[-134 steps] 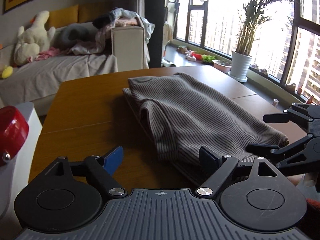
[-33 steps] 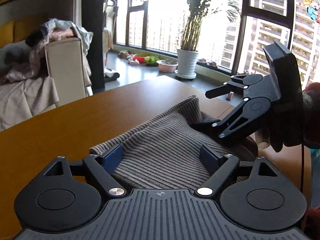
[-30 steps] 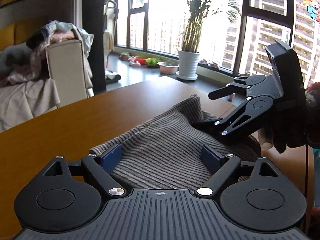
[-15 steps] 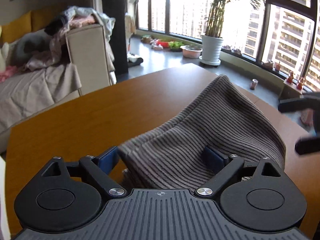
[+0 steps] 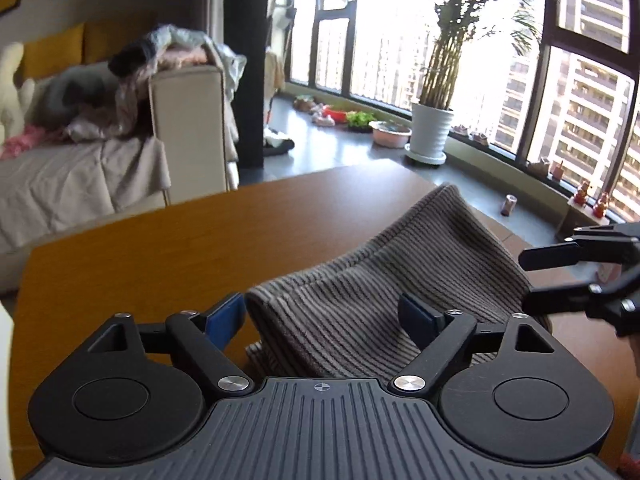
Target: Fold clothes
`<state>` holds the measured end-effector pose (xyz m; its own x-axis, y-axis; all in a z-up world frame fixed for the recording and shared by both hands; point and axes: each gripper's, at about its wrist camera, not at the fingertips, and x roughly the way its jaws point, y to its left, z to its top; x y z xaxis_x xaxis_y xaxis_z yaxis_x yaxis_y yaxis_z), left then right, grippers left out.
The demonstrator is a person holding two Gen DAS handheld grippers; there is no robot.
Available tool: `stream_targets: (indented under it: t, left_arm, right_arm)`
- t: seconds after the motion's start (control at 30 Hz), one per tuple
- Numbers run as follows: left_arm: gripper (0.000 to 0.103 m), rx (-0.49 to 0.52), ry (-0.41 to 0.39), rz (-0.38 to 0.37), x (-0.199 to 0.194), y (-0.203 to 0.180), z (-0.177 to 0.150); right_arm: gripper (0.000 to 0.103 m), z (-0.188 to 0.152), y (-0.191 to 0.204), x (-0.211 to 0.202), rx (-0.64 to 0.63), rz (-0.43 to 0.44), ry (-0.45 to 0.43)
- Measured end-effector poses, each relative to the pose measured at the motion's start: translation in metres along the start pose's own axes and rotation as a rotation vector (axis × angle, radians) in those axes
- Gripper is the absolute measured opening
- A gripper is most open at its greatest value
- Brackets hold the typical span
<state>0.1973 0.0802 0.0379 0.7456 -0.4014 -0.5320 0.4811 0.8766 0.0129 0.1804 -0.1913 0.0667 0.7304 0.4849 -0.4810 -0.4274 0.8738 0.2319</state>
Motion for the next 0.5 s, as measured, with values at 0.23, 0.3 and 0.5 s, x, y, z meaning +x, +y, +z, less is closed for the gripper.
stream_targets:
  t: [0.23,0.3,0.5]
  left_arm:
    - [0.061,0.107,-0.117,-0.093,-0.025,-0.027,0.024]
    - [0.061,0.131,-0.057,-0.086,-0.005,-0.031,0.020]
    - [0.070,0.095,0.065,-0.057,0.045,-0.013,0.001]
  right_arm:
    - [0.029,0.020,0.010,0.023,0.001,-0.014,-0.011]
    - [0.029,0.017,0.003,0.050,0.015,-0.062,0.068]
    - [0.053,0.007,-0.004,0.043,0.051,-0.100,0.084]
